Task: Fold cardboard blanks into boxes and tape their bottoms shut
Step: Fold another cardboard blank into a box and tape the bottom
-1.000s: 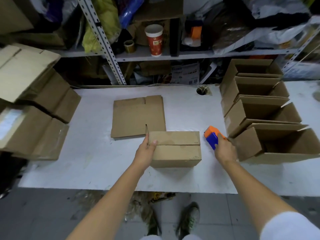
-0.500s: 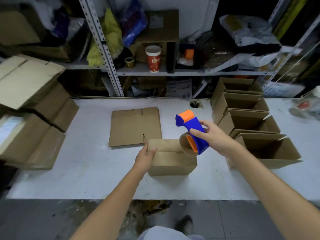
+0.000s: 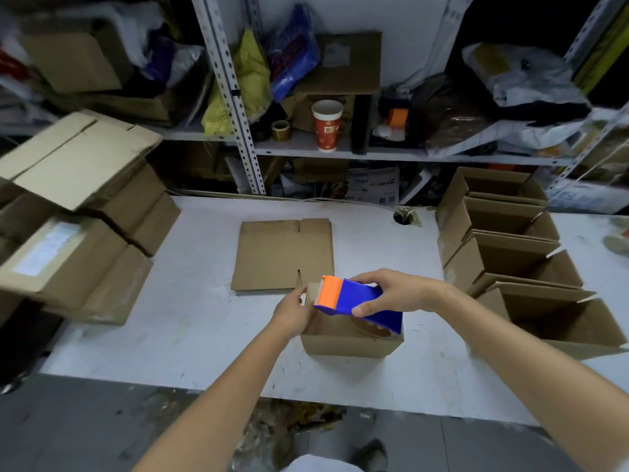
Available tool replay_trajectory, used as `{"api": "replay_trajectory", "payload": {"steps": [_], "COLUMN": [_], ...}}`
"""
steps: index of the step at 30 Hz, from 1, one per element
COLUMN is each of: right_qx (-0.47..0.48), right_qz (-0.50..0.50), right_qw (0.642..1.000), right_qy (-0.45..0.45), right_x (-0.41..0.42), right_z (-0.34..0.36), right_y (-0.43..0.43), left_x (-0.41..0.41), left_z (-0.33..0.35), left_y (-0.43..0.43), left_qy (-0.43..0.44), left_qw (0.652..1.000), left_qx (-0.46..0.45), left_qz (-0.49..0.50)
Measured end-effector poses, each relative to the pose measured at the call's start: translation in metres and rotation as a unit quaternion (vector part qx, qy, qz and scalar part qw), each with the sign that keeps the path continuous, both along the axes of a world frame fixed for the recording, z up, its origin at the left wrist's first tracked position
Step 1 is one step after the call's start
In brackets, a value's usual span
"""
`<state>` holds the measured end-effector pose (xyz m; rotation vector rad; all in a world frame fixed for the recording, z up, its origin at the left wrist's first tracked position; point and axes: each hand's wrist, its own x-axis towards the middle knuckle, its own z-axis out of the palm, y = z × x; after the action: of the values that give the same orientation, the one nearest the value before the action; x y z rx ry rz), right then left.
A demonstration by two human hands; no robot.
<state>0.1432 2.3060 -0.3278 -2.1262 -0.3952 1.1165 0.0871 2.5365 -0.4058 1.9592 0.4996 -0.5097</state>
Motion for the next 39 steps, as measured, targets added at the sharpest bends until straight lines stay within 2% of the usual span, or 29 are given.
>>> {"api": "replay_trajectory", "payload": {"steps": [2, 4, 7, 9, 12, 17, 22, 27, 30, 39], "right_qx": [0.012, 0.017, 0.02, 0.018, 0.012, -0.009, -0.043, -0.104, -0.134, -0.207], "right_qz": [-0.003, -0.004, -0.001, 0.011, 0.026, 0.049, 0.075, 0.098, 0.098, 0.139], "right_qw": [1.0, 1.0, 1.0, 1.0, 0.999, 0.998, 0.995, 0.986, 0.982, 0.966], "right_qy": [-0.003, -0.003, -0.005, -0.014, -0.027, -0.035, -0.051, -0.085, -0.088, -0.072], "right_x": [0.001, 0.002, 0.003, 0.002, 0.002, 0.003, 0.004, 0.004, 0.008, 0.018], "right_z": [0.001, 0.0, -0.001, 0.0, 0.003, 0.004, 0.008, 0.008, 0.01, 0.011], "right_y": [0.003, 0.003, 0.002, 0.001, 0.003, 0.009, 0.017, 0.03, 0.03, 0.057], "left_x": [0.001, 0.0, -0.004, -0.008, -0.009, -0.008, -0.004, -0.008, -0.01, -0.011], "left_z": [0.016, 0.033, 0.054, 0.059, 0.053, 0.039, 0.029, 0.014, 0.008, -0.012], "left_y": [0.005, 0.012, 0.018, 0.018, 0.018, 0.018, 0.016, 0.016, 0.036, 0.034], "left_qy": [-0.045, -0.07, 0.005, 0.064, 0.065, 0.058, 0.013, 0.011, 0.02, 0.076], "left_qw": [0.997, 0.994, 0.995, 0.982, 0.967, 0.973, 0.988, 0.981, 0.972, 0.972], "left_qx": [0.037, 0.034, -0.083, -0.174, -0.246, -0.224, -0.141, -0.14, -0.146, -0.113], "left_qz": [0.045, 0.071, 0.046, 0.026, 0.022, 0.026, 0.067, 0.137, 0.182, 0.189]}}
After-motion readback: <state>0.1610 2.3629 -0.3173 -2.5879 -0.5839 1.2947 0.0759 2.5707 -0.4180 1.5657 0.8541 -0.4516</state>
